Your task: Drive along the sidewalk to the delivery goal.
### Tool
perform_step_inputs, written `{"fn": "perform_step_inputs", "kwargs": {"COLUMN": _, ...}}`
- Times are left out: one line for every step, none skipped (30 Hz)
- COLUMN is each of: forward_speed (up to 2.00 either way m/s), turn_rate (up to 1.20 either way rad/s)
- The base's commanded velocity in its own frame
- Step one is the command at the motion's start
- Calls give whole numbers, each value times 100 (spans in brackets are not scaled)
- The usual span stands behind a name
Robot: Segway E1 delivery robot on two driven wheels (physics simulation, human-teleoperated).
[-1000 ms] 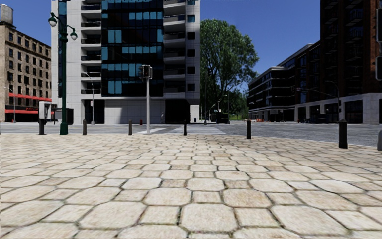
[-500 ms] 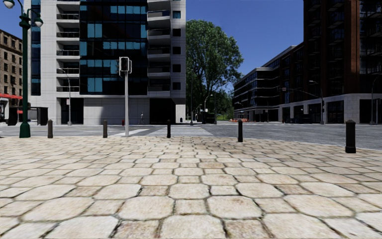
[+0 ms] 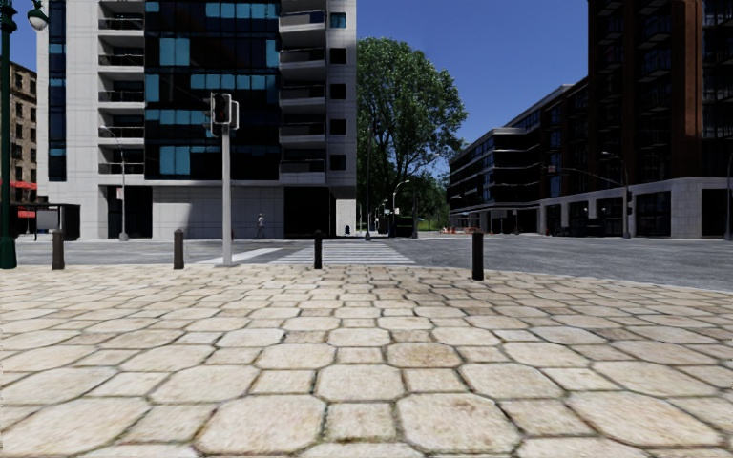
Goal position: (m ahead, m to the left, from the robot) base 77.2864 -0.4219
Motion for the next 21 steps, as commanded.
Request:
{"fn": "perform_step_inputs", "kwargs": {"forward_speed": 200, "turn_rate": 0}}
{"fn": "perform_step_inputs", "kwargs": {"forward_speed": 200, "turn_rate": 0}}
{"fn": "perform_step_inputs", "kwargs": {"forward_speed": 200, "turn_rate": 0}}
{"fn": "perform_step_inputs", "kwargs": {"forward_speed": 200, "turn_rate": 0}}
{"fn": "perform_step_inputs", "kwargs": {"forward_speed": 200, "turn_rate": 0}}
{"fn": "perform_step_inputs", "kwargs": {"forward_speed": 200, "turn_rate": 0}}
{"fn": "perform_step_inputs", "kwargs": {"forward_speed": 200, "turn_rate": 0}}
{"fn": "perform_step_inputs", "kwargs": {"forward_speed": 200, "turn_rate": 0}}
{"fn": "perform_step_inputs", "kwargs": {"forward_speed": 200, "turn_rate": 0}}
{"fn": "perform_step_inputs", "kwargs": {"forward_speed": 200, "turn_rate": 0}}
{"fn": "perform_step_inputs", "kwargs": {"forward_speed": 200, "turn_rate": 0}}
{"fn": "perform_step_inputs", "kwargs": {"forward_speed": 200, "turn_rate": 0}}
{"fn": "perform_step_inputs", "kwargs": {"forward_speed": 200, "turn_rate": 0}}
{"fn": "perform_step_inputs", "kwargs": {"forward_speed": 200, "turn_rate": 0}}
{"fn": "perform_step_inputs", "kwargs": {"forward_speed": 200, "turn_rate": 0}}
{"fn": "perform_step_inputs", "kwargs": {"forward_speed": 200, "turn_rate": 0}}
{"fn": "perform_step_inputs", "kwargs": {"forward_speed": 200, "turn_rate": 0}}
{"fn": "perform_step_inputs", "kwargs": {"forward_speed": 200, "turn_rate": 0}}
{"fn": "perform_step_inputs", "kwargs": {"forward_speed": 200, "turn_rate": 0}}
{"fn": "perform_step_inputs", "kwargs": {"forward_speed": 200, "turn_rate": 0}}
{"fn": "perform_step_inputs", "kwargs": {"forward_speed": 200, "turn_rate": 0}}
